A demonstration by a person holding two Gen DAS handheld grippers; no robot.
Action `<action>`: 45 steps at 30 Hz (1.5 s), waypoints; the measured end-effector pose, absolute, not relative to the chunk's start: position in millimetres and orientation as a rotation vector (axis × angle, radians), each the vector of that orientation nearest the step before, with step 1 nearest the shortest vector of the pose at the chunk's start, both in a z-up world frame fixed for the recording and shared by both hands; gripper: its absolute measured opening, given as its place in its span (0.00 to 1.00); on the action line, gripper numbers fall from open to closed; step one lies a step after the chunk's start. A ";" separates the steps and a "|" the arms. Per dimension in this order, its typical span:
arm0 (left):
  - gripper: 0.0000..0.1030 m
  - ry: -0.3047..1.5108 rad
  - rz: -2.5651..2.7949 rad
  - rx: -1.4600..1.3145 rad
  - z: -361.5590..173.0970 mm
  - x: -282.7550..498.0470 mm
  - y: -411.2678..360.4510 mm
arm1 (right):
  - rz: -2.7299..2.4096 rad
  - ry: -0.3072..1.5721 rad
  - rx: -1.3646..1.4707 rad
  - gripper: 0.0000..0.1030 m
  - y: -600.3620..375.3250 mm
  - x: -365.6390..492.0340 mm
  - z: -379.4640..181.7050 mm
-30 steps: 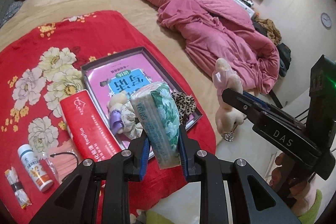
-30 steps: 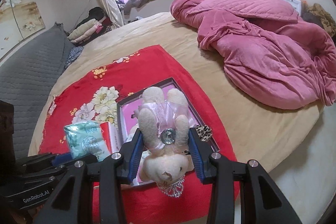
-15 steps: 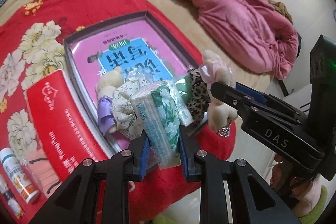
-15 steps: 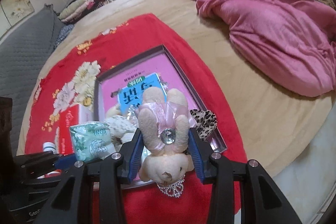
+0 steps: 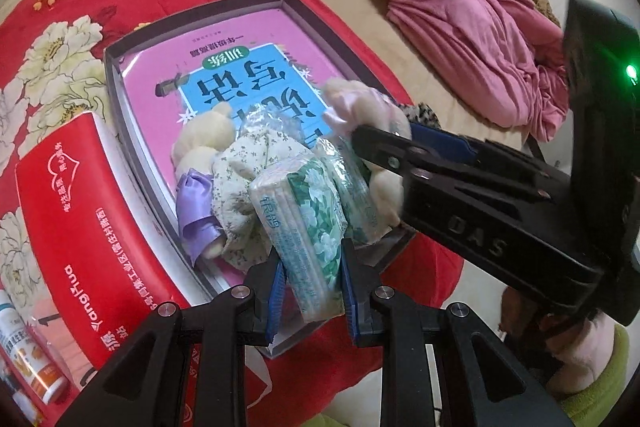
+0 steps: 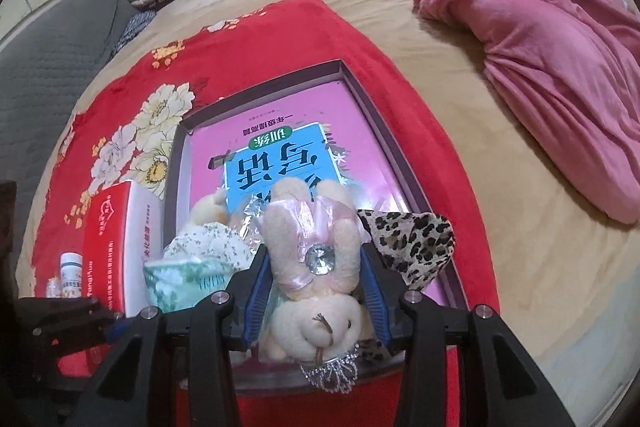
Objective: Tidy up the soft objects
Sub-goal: 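Lower both items into the box and open both tools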
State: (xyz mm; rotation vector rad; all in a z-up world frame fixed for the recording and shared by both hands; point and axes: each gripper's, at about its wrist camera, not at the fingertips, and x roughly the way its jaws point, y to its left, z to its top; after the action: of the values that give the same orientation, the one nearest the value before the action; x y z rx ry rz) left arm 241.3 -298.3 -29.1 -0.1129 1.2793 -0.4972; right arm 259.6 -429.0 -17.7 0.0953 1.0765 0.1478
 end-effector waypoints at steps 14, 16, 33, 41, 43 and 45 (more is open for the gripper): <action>0.25 1.292 -0.495 -0.103 -34.0 236.2 -300.3 | 0.144 1.027 0.137 0.59 -437.0 251.2 -0.5; 0.25 1.291 -0.492 -0.106 -33.9 236.4 -300.8 | 0.135 1.025 0.138 0.59 -439.5 251.0 1.9; 0.51 1.271 -0.471 -0.087 -24.4 232.4 -299.0 | 0.088 0.998 0.167 0.61 -461.1 225.1 14.2; 0.62 1.220 -0.475 -0.119 1.5 224.3 -284.1 | 0.073 0.952 0.184 0.64 -467.3 214.2 34.1; 0.67 1.200 -0.482 -0.126 11.0 221.2 -279.1 | 0.075 0.938 0.174 0.64 -465.2 210.9 41.8; 0.67 1.175 -0.484 -0.133 22.8 217.8 -273.6 | 0.073 0.924 0.167 0.64 -462.6 207.2 50.3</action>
State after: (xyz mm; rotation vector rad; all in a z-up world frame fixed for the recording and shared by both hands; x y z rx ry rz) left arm 217.8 -273.6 22.8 -0.1328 1.1753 -0.4844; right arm 207.2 -462.6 50.3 0.1675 0.9242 0.0733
